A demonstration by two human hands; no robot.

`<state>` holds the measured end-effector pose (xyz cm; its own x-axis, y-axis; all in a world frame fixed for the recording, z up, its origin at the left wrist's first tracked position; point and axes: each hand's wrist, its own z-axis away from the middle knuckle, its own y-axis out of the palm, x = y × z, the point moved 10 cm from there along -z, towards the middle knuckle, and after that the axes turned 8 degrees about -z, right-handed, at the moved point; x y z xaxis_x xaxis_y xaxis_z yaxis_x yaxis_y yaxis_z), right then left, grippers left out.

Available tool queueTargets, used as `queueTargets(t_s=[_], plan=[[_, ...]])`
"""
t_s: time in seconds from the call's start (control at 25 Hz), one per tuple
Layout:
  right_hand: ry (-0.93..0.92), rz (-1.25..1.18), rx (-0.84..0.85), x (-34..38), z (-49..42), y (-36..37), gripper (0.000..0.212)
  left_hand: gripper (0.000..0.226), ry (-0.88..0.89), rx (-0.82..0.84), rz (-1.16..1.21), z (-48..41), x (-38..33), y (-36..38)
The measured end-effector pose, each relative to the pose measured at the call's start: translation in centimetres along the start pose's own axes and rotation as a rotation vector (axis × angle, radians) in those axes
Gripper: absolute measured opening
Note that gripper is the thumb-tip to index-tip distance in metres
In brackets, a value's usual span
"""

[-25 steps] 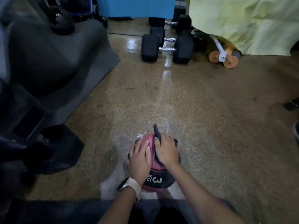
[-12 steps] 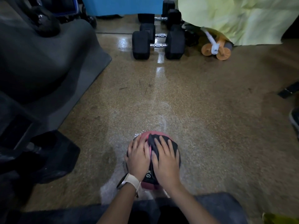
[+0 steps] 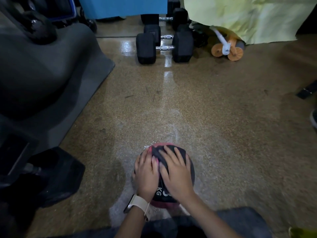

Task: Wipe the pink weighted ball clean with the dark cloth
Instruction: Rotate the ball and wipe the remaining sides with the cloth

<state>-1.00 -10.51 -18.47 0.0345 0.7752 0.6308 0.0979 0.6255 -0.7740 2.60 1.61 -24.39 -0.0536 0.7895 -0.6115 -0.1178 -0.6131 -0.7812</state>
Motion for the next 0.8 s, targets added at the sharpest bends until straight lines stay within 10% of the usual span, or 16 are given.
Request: queueTargets(t_s=[0.28,0.48,0.68,0.8], plan=[[0.472,-0.392,-0.026,-7.5,-4.1,-1.3,0.024,0.071,-0.001,0.030,-0.007,0.5,-1.0,0.0],[0.017,-0.053,-0.038,-0.6,0.7,-0.4,0.057,0.076,-0.012,0.027,-0.021,-0.5,-1.0,0.0],[0.510,-0.564,-0.088,-9.7,-0.7,-1.2,0.029,0.070,-0.016,0.037,0.009,0.5,-1.0,-0.2],[0.382,-0.246,0.072,-5.7,-5.9,-0.9,0.035,0.071,-0.042,0.025,0.023,0.1,-1.1,-0.3]])
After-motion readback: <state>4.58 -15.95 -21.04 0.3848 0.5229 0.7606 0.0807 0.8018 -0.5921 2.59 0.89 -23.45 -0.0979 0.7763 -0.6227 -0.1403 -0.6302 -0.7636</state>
